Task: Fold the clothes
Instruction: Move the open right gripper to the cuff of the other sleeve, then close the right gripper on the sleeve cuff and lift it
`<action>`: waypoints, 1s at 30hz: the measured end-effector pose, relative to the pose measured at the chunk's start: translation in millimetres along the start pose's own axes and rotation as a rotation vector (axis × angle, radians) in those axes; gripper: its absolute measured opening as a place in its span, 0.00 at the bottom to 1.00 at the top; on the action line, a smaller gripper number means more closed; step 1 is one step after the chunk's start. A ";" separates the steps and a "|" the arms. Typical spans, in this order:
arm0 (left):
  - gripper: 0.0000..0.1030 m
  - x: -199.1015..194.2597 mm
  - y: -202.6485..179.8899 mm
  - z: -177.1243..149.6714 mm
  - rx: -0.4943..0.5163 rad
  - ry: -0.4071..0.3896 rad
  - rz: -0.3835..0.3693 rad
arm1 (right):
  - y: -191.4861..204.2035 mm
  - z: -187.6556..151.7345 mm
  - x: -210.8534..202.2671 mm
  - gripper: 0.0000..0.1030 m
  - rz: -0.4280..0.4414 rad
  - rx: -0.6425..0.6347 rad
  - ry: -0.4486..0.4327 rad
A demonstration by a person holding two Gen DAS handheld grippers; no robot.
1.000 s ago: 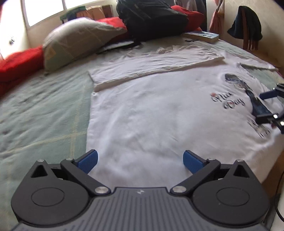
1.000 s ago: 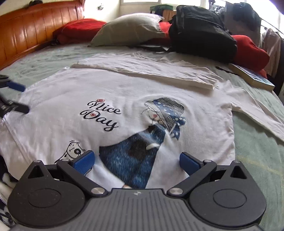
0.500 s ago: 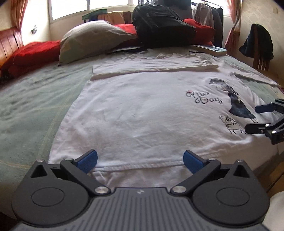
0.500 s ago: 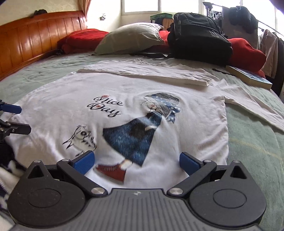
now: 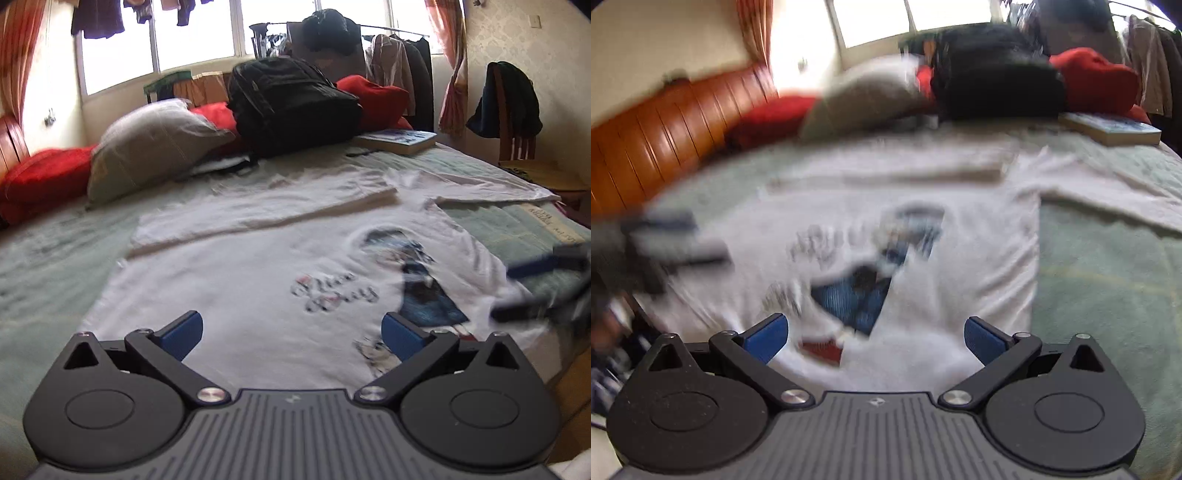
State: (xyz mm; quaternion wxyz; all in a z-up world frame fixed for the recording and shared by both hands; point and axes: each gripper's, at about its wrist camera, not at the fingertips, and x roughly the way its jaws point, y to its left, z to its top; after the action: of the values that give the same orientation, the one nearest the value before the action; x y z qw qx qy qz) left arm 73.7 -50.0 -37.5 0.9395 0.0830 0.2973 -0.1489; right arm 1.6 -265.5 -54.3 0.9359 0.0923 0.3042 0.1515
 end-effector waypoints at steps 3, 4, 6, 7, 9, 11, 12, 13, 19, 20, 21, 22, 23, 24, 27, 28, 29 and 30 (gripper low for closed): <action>0.99 3.8 -11.1 -4.7 -0.006 0.030 -0.007 | -34.9 15.6 -27.0 1.00 -0.036 0.059 -0.126; 0.99 3.7 -14.7 -4.8 0.000 0.033 -0.007 | -50.4 19.8 -31.6 1.00 -0.070 0.091 -0.153; 0.99 2.4 -21.5 -4.8 0.012 0.032 -0.011 | -84.4 25.0 -37.5 1.00 -0.147 0.155 -0.194; 0.99 0.2 -24.1 -4.0 0.016 0.024 -0.020 | -101.2 27.2 -40.2 1.00 -0.185 0.187 -0.211; 0.99 -4.4 -29.0 -1.4 0.024 0.008 -0.036 | -132.7 28.5 -43.5 1.00 -0.256 0.251 -0.216; 0.99 -7.7 -34.3 0.4 0.036 -0.004 -0.046 | -162.2 29.6 -48.3 1.00 -0.296 0.310 -0.220; 0.99 -7.7 -37.4 0.3 0.050 -0.006 -0.043 | -177.1 30.2 -50.4 1.00 -0.314 0.341 -0.221; 0.99 -6.8 -40.1 0.2 0.060 -0.006 -0.040 | -192.4 31.3 -51.1 1.00 -0.323 0.378 -0.213; 0.99 -0.2 -45.9 -1.2 0.079 0.007 -0.032 | -269.5 31.8 -45.5 1.00 -0.286 0.622 -0.222; 0.99 0.4 -46.1 -1.4 0.080 0.008 -0.030 | -280.4 30.8 -43.1 1.00 -0.284 0.659 -0.221; 0.99 1.0 -46.2 -1.6 0.080 0.009 -0.029 | -289.6 29.2 -39.6 1.00 -0.283 0.691 -0.215; 0.99 1.5 -46.2 -1.7 0.080 0.010 -0.026 | -296.3 27.3 -36.2 1.00 -0.279 0.708 -0.218; 0.99 1.9 -46.0 -1.8 0.080 0.012 -0.023 | -299.9 26.4 -33.8 1.00 -0.273 0.706 -0.228; 0.99 2.3 -45.8 -1.8 0.081 0.013 -0.020 | -303.1 25.8 -31.5 1.00 -0.268 0.702 -0.237; 0.99 4.6 -46.0 -1.7 0.083 0.018 -0.012 | -308.8 28.6 -25.2 1.00 -0.269 0.686 -0.252; 0.99 5.6 -46.4 -1.8 0.085 0.020 -0.011 | -311.4 29.7 -22.9 1.00 -0.271 0.683 -0.255; 0.99 6.5 -46.9 -1.8 0.087 0.022 -0.010 | -314.4 31.4 -20.8 1.00 -0.271 0.679 -0.258; 0.99 7.2 -47.5 -1.9 0.089 0.024 -0.009 | -317.5 33.0 -18.7 1.00 -0.272 0.675 -0.261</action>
State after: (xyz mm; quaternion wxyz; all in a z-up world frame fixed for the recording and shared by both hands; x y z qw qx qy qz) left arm 62.7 -96.0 -46.5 0.9305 0.1253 0.3019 -0.1653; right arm 79.2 -572.0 -102.0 0.8952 0.3726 0.2249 -0.0957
